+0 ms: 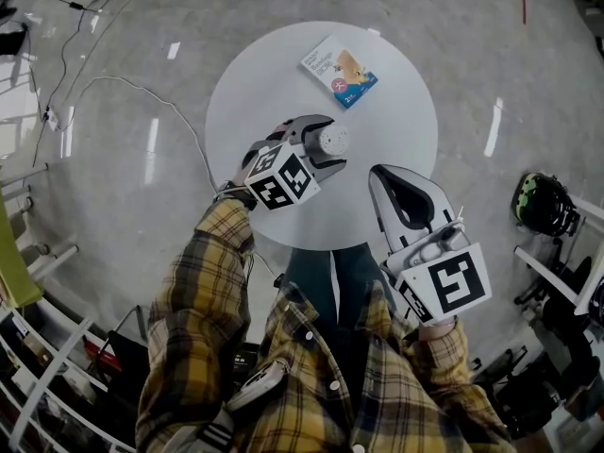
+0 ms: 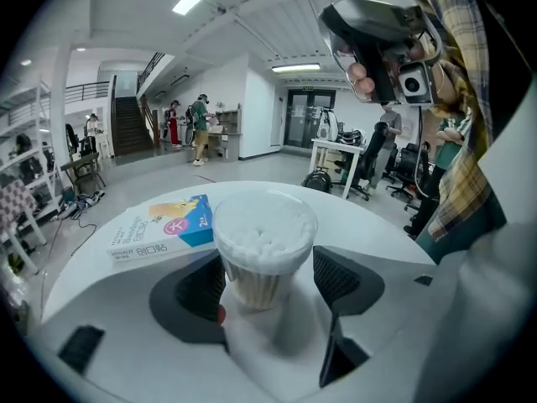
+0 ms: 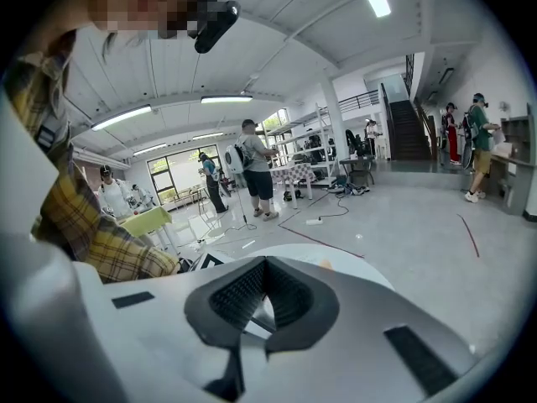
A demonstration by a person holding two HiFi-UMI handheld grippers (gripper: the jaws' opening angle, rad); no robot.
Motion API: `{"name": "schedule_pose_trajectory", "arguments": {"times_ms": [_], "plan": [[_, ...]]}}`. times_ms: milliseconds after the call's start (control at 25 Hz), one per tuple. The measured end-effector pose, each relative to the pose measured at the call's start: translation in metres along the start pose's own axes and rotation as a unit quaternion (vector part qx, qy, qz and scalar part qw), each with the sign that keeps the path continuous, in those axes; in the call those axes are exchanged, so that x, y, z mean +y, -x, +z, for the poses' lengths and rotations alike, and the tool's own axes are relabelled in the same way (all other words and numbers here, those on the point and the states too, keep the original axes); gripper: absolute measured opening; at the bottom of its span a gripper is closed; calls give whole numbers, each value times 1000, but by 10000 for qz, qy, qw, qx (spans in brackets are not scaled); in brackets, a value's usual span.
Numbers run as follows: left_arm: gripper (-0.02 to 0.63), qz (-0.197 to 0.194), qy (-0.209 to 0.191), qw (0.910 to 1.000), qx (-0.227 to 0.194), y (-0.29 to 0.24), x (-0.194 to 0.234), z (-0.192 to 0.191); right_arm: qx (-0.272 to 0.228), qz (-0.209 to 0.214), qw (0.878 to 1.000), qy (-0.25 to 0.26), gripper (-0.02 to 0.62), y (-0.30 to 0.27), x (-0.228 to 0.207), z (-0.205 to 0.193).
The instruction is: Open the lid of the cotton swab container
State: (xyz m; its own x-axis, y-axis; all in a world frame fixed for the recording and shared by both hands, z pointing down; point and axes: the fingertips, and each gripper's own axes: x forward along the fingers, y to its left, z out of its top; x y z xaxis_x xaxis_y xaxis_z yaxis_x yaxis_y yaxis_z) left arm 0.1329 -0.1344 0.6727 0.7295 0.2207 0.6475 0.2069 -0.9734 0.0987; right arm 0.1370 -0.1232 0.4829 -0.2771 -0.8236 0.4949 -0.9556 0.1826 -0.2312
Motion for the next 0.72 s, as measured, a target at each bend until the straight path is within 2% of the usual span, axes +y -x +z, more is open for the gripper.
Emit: {"name": "schedule_pose_trajectory", "arguments": {"times_ms": [120, 200, 440, 720], "plan": [[321, 152, -124, 9998, 61, -2, 3, -3, -16, -29, 10000, -11, 16, 1, -2, 0], [275, 217, -161, 9996, 73, -3, 4, -3, -20, -55, 10000, -28, 17, 2, -4, 0], [272, 190, -180, 9996, 97, -5, 0, -1, -16, -81, 10000, -37, 17, 4, -7, -2], [272, 370, 95, 9992, -94, 1, -3, 21, 3, -73, 10000, 4, 17, 8, -9, 1]]}}
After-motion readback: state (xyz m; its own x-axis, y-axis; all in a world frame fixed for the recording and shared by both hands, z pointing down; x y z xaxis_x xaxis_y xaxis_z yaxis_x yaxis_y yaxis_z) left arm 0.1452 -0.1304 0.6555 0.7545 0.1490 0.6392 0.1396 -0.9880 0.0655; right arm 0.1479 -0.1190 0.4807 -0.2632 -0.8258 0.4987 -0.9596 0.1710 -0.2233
